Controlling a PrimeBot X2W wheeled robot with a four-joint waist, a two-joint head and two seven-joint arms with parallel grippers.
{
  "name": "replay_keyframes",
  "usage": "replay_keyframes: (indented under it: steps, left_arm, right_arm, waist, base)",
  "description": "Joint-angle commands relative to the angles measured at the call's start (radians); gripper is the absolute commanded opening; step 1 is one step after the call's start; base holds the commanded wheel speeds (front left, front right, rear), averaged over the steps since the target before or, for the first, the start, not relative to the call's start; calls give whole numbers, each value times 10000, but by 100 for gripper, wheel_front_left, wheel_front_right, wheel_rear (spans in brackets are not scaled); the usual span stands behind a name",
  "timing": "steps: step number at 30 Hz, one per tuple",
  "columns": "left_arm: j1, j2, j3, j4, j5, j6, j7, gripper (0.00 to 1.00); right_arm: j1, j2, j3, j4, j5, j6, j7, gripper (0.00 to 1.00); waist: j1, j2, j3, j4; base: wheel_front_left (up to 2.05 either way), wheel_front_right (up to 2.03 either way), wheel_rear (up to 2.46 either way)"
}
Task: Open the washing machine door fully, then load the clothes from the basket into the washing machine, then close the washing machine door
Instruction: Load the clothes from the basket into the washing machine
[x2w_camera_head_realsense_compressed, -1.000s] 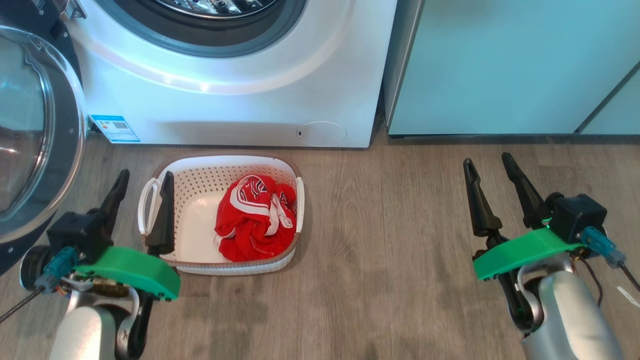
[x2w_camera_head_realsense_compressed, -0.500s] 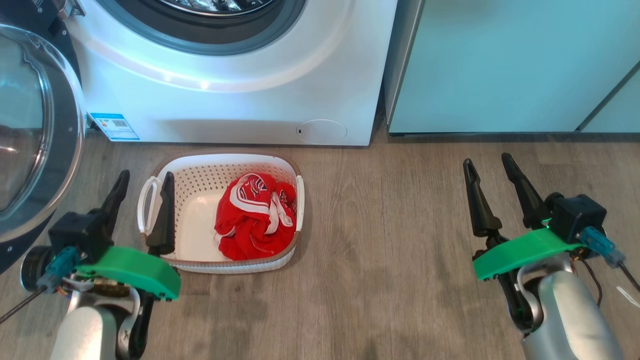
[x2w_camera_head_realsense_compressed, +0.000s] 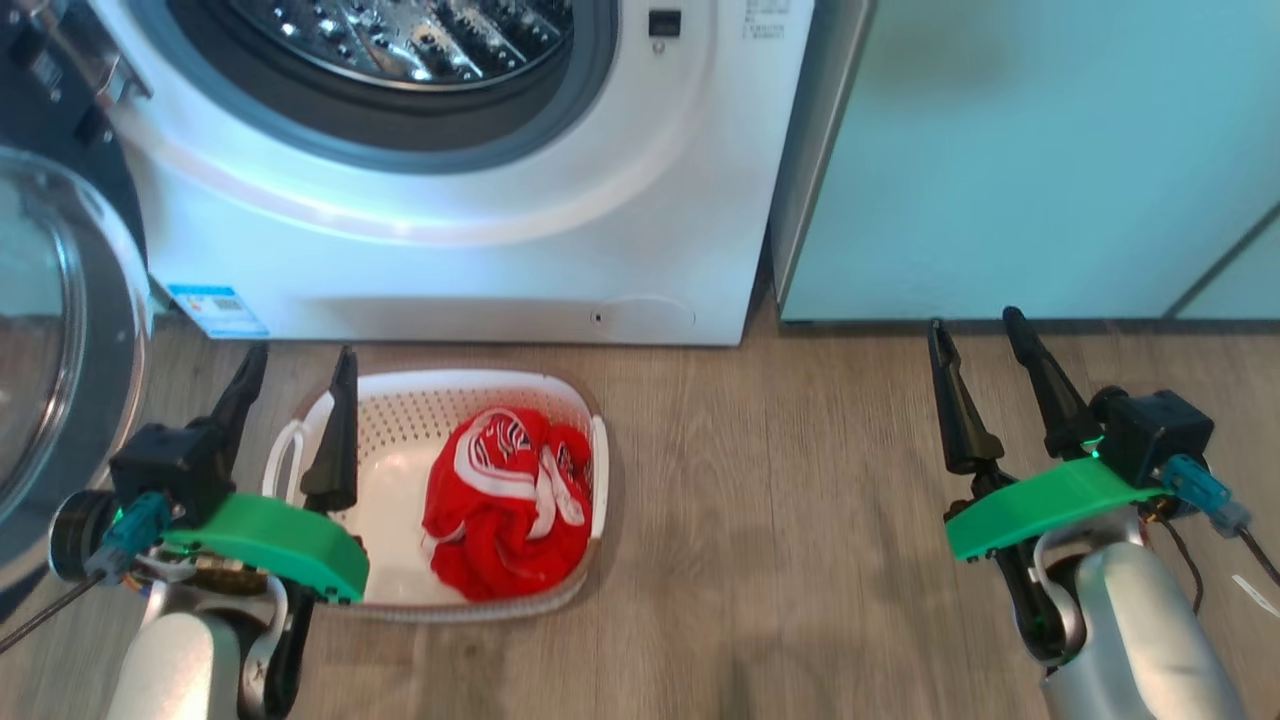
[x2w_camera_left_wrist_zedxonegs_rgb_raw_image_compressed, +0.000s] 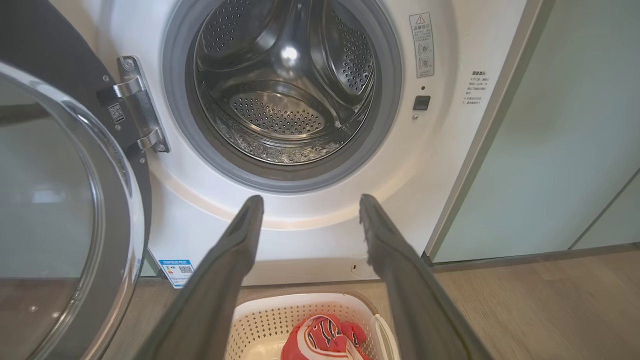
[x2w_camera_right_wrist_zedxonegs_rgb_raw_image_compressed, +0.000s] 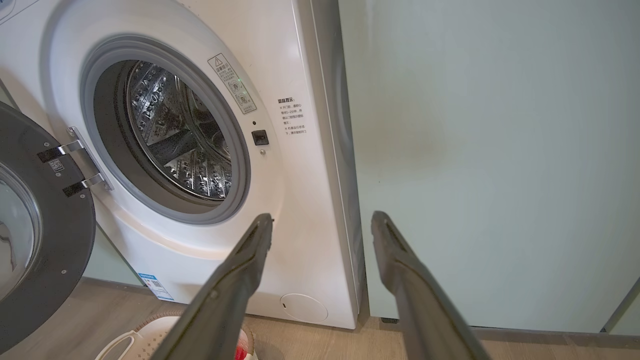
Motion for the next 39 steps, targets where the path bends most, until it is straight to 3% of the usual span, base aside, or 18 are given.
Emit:
replay_keyframes:
  steps: [1,9,23,39]
  left_arm:
    - [-332,262,318,-357,14,33,-25,100]
    - [-282,291,274,-366,37,147,-48,100]
    - [-141,284,211,-485,-28,340,14,100]
    - [-389,47,135,-104,39,863,-17,100]
  right_arm:
    - [-314,73,184,-295,43,0,-95,100]
    - [-301,73,208,-269,65,0,-82,100]
    - [-305,74,227,-228,67,0,-71,100]
    - [-414,74,242,-460,-7,0,-2,100]
  waist:
    - [0,0,-2,9]
    - [0,0,-49,49]
    - [0,0,-115,69]
    - [0,0,390,171]
  base:
    - [159,-159,0]
    - [98,-98,0]
    - [0,0,0]
    - [0,0,0]
